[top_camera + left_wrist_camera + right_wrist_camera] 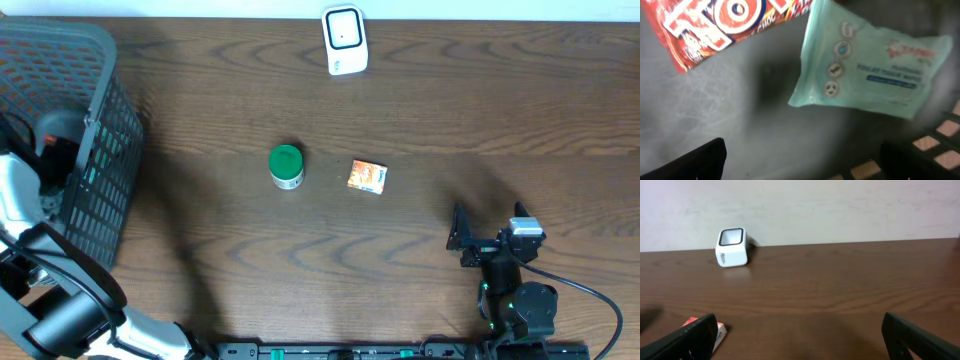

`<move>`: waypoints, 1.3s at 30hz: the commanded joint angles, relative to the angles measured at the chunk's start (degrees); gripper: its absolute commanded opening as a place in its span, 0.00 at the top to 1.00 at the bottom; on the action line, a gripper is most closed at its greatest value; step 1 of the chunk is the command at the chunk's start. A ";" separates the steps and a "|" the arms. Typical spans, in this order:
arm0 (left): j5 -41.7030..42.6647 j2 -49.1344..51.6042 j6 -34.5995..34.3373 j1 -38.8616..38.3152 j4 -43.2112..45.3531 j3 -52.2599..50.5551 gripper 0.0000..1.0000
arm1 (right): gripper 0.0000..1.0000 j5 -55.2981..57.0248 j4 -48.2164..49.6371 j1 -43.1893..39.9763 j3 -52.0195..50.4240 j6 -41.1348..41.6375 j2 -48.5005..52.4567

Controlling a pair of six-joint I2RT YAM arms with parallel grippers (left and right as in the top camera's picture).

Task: Scan the item barcode
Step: 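Reach into the basket and grasp the mint-green tissue-wipes pack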

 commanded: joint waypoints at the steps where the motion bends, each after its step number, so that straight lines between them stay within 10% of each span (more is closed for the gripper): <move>1: 0.59 1.18 -0.07 0.76 3.72 -1.38 0.02 | 0.01 -0.04 -0.22 -0.46 -0.07 -0.33 -0.15; 23: 12.17 19.15 -0.04 0.85 14.99 -1.46 0.01 | 0.01 -0.02 -0.22 -0.46 -0.07 -0.33 -0.15; 24: 13.44 20.11 -0.04 0.85 15.13 -1.46 0.06 | 0.01 -0.04 -0.22 -0.46 -0.07 -0.33 -0.15; 26: 15.89 22.05 -0.07 0.85 15.15 -1.46 0.63 | 0.01 -0.04 -0.22 -0.46 -0.07 -0.33 -0.15; 28: 18.29 23.23 -0.07 0.85 14.78 -1.46 0.88 | 0.01 -0.04 -0.22 -0.46 -0.07 -0.33 -0.15; 39: 18.80 13.57 -0.04 2.86 10.16 -1.44 0.93 | 0.01 -0.04 -0.22 -0.46 -0.07 -0.33 -0.15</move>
